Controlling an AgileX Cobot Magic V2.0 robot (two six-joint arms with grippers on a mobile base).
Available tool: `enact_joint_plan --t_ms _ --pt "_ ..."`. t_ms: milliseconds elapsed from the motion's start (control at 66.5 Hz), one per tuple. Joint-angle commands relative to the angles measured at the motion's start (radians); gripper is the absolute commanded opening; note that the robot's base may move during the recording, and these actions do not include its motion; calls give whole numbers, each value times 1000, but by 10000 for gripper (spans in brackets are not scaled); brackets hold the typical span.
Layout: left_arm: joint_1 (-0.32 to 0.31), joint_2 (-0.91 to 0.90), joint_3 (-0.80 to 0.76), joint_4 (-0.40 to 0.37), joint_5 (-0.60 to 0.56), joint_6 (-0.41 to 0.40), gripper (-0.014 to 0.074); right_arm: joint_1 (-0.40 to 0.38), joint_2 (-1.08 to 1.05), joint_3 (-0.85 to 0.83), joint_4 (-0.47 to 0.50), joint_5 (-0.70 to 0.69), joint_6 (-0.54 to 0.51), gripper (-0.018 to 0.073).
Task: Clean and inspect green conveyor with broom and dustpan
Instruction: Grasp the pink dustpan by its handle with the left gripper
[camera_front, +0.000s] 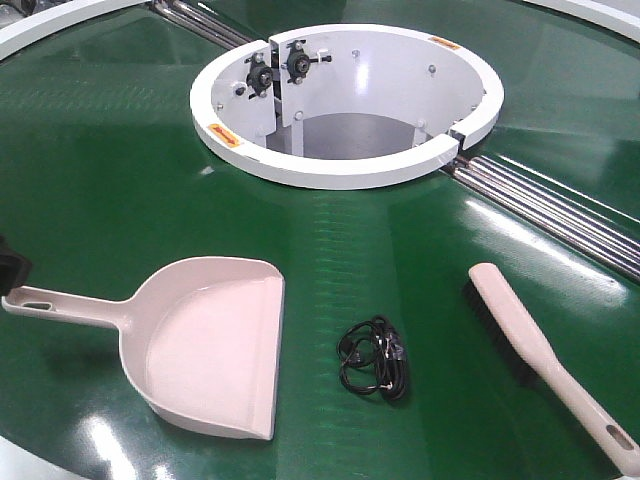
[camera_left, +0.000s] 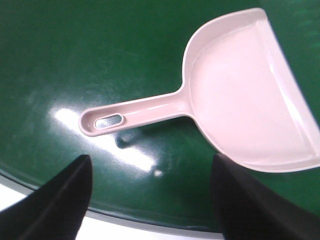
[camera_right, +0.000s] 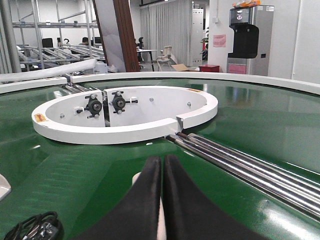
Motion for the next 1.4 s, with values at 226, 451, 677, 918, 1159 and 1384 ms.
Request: enact_joint_plan --t_ms 226,451,677,918,1159,1384 --pt "-2 161 -97 -14 -69 356 555 -5 -11 22 0 -73 -7 -9" --pt "-55 225 -96 -31 -90 772 562 -5 -11 22 0 -73 -7 -9" --pt "-88 254 -96 -48 -156 979 562 -5 -11 22 0 -73 -7 -9" --pt "-92 342 -96 -42 -103 1034 563 -5 -11 22 0 -73 -7 -9" --pt "-92 424 -96 -28 -86 1045 563 -5 -11 22 0 -73 -7 -9" --pt "-92 481 -96 51 -79 1056 563 -5 -11 22 0 -73 -7 -9"
